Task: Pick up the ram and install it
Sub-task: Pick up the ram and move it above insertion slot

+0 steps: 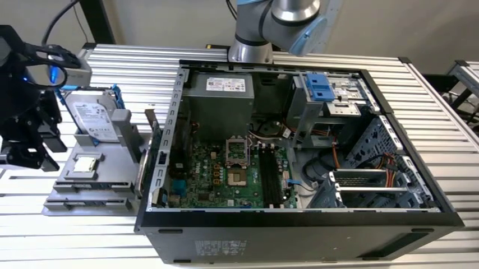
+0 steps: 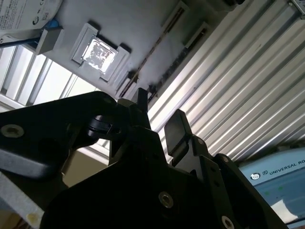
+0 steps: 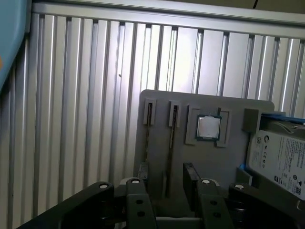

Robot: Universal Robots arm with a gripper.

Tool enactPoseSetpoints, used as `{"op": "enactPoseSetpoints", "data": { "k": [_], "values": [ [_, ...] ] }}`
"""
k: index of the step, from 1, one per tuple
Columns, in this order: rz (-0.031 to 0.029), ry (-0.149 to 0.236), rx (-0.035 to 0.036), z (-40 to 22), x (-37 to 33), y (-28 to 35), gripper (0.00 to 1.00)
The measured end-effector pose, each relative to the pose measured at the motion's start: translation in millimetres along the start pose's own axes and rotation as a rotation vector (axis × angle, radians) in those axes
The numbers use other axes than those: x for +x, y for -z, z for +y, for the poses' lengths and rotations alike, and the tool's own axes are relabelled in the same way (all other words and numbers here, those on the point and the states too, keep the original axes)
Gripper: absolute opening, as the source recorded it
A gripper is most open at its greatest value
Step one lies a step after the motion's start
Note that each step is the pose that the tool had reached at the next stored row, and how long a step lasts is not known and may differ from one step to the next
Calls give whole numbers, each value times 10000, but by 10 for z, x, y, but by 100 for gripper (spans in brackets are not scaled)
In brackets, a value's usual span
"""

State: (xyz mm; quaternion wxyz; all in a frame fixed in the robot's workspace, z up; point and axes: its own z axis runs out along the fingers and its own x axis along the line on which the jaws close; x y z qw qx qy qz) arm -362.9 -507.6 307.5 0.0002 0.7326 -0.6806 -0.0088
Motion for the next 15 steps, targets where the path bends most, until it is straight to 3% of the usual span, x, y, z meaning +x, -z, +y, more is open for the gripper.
{"op": "enactPoseSetpoints", "data": {
  "k": [8,15],
  "values": [
    [0,-2,1,0,5,-102,100],
    [1,0,-3,4,84,-173,100]
  ]
}}
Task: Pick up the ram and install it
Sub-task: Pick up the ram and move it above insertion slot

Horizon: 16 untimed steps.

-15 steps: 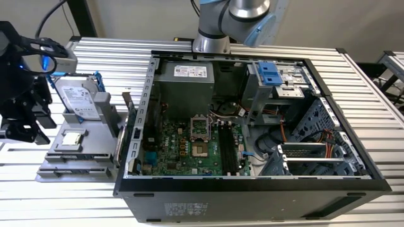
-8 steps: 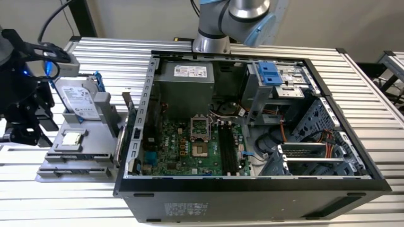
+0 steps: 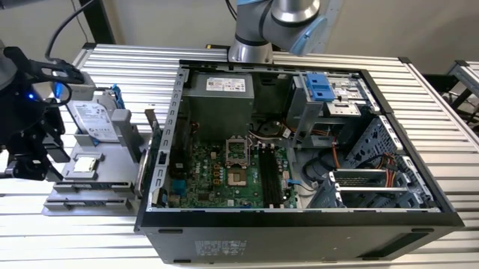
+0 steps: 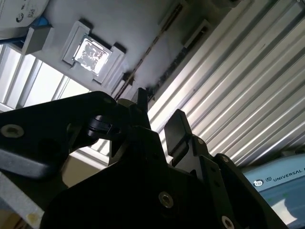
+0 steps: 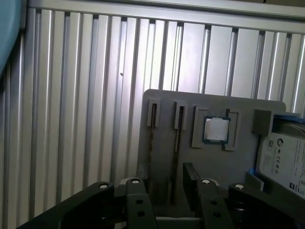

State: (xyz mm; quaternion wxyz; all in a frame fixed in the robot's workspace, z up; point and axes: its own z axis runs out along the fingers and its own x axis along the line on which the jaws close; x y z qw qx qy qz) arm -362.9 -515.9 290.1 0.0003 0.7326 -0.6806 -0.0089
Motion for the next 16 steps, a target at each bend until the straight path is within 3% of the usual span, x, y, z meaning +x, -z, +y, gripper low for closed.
{"op": "enactPoseSetpoints", "data": {
  "k": [4,16],
  "values": [
    [-1,1,-3,3,48,-45,100],
    [-1,-2,-5,1,54,-198,100]
  ]
}}
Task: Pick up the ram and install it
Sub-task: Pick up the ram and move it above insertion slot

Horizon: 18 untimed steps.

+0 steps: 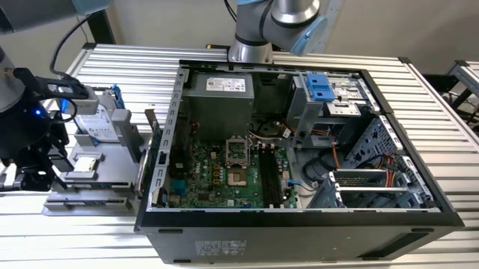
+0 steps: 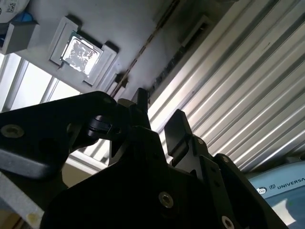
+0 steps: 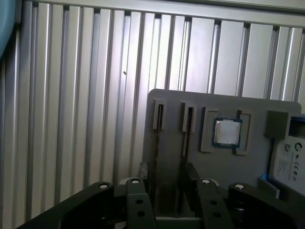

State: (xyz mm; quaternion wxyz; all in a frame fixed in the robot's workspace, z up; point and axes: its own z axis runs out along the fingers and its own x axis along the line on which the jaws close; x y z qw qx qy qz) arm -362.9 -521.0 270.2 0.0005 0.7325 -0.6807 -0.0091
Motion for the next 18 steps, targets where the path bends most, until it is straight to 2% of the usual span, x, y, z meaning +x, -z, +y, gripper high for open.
{"op": "enactPoseSetpoints", "data": {
  "k": [13,18],
  "values": [
    [-1,-17,1,-2,2,-165,100],
    [2,-17,35,-3,3,-226,100]
  ]
}}
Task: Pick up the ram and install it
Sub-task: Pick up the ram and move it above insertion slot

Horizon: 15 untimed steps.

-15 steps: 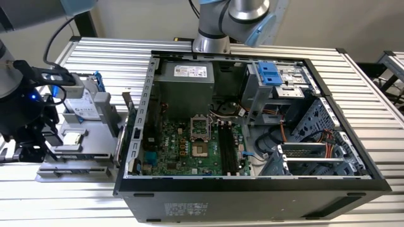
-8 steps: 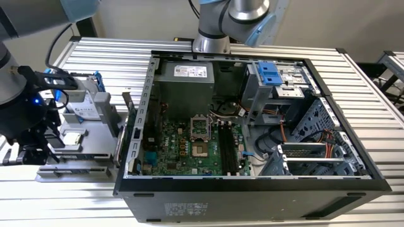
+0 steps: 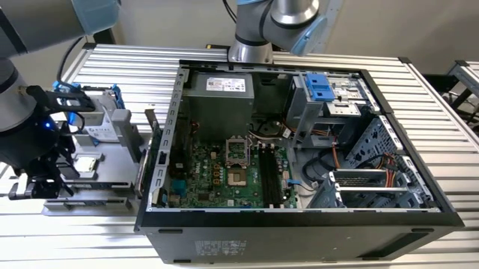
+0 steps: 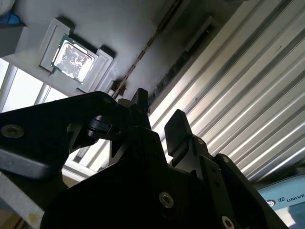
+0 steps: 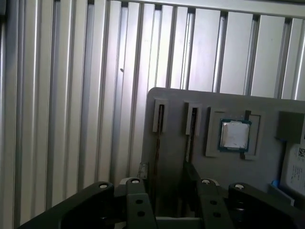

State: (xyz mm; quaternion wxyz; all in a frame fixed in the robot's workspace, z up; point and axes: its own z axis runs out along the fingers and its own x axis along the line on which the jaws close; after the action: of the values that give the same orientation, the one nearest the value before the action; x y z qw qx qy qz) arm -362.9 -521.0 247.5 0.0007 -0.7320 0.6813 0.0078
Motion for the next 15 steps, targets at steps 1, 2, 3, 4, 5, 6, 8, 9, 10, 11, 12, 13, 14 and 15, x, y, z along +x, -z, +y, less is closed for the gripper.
{"op": "enactPoseSetpoints", "data": {
  "k": [1,2,3,4,5,6,8,9,10,11,12,13,14,15],
  "values": [
    [1,1,14,0,0,-13,100],
    [3,2,32,0,1,-26,100],
    [4,4,49,0,1,-37,100],
    [5,6,70,-1,1,-48,100],
    [7,8,93,-1,1,-60,100],
    [8,10,113,-1,1,-72,100],
    [10,11,131,-1,2,-95,100],
    [10,11,134,0,1,-106,100],
    [11,10,136,4,1,-116,100],
    [11,10,135,8,1,-124,100],
    [7,11,137,11,1,-133,100],
    [4,11,138,12,1,-144,100],
    [3,12,138,13,1,-156,100],
    [4,11,134,14,1,-168,100]
  ]
}}
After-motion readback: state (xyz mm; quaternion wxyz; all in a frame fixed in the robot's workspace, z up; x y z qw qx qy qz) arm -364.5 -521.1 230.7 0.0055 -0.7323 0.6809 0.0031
